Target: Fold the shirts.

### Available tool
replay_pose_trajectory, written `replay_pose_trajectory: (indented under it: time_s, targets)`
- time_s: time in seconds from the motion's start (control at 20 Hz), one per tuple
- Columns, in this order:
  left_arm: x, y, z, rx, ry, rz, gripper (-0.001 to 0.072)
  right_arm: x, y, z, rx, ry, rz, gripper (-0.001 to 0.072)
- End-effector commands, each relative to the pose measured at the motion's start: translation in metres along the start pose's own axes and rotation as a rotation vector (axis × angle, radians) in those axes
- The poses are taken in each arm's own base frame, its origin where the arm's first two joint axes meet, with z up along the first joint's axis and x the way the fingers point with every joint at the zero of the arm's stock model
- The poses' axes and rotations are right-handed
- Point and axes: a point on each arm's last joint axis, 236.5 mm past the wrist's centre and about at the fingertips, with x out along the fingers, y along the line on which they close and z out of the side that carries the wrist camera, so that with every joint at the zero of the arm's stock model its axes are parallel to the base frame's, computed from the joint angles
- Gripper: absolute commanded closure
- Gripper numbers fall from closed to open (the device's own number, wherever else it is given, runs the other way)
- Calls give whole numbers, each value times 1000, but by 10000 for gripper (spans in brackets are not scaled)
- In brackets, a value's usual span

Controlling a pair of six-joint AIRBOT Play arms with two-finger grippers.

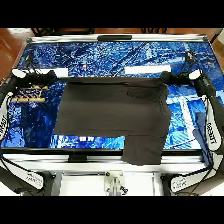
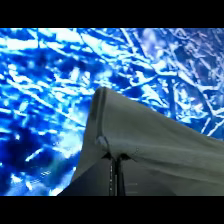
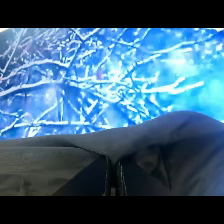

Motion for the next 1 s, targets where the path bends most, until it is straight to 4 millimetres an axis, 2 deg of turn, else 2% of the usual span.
replay_pose_trajectory:
  time_s: [0.0, 0.1, 0.15, 0.3, 0.35, 0.55, 0.75, 0.9, 0.95]
  targets:
    - [12, 6, -6, -25, 14, -3, 676, 2, 3, -24, 42, 97, 17, 640]
    - [10, 1, -17, -29, 62, -22, 675, -2, 7, -48, 55, 201, 32, 640]
    - [9, 0, -28, -8, 109, -30, 675, -5, 3, -63, 76, 268, 11, 640]
    - [-3, 11, -54, -15, 236, -36, 676, -30, -30, -115, 79, 500, -148, 640]
    - [-9, 14, -63, -27, 280, -46, 676, -37, -31, -123, 74, 545, -157, 641]
    - [-25, 19, -93, -47, 425, -71, 676, -41, -26, -134, 108, 591, -169, 641]
    - [-24, 29, -100, -56, 450, -33, 676, -32, -26, -147, 71, 620, -236, 640]
    - [-21, 27, -107, -56, 476, -39, 676, -26, -18, -146, 50, 606, -228, 640]
    - [-21, 25, -110, -55, 490, -42, 676, -27, -18, -146, 51, 604, -228, 619]
